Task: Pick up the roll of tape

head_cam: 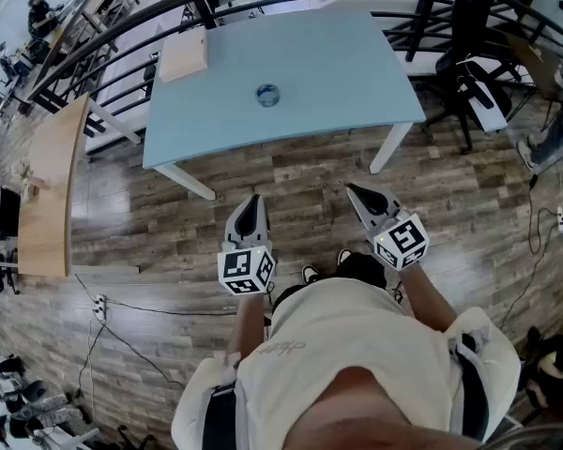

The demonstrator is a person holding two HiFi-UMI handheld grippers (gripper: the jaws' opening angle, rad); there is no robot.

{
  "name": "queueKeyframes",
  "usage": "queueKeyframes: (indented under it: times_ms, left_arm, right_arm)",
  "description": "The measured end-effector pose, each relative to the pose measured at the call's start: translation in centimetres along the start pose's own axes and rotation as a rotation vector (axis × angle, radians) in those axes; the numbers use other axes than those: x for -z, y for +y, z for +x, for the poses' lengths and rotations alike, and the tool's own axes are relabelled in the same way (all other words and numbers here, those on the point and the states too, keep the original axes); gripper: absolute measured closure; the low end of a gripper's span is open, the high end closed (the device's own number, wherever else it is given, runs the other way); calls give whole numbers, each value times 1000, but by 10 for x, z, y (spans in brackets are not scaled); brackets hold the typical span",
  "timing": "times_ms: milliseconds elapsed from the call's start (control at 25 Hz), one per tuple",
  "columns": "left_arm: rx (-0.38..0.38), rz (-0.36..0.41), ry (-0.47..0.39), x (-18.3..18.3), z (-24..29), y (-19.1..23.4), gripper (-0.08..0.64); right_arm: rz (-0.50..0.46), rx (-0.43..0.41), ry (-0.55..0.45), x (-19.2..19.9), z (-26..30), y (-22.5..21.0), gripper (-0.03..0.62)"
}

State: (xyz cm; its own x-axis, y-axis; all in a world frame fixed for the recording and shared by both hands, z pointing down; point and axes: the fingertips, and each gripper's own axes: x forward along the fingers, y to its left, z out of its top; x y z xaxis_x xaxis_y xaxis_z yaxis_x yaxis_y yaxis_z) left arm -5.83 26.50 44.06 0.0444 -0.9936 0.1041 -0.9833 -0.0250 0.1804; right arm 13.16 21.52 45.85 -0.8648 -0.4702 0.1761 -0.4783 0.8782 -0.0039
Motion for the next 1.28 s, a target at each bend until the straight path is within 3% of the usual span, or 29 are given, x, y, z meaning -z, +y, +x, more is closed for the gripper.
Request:
queueKeyframes:
  times_ms: [840,880,960,1280]
  left_arm:
    - [0,65,-80,-33,-9,-7,534]
    - [0,75,-81,-33,-9,-8,520]
    - [-4,94,-76,-32,-9,-9,370]
    - [-6,81,-64,-26,-11,-3,368]
  right_arm:
    - [-28,-14,-71,-25,1,7,587]
    - [-29,-14,-72,-25,0,8,586]
    - [-32,-11,-71,-25,0,8,587]
    - [-34,2,-68,-23,-3,10,586]
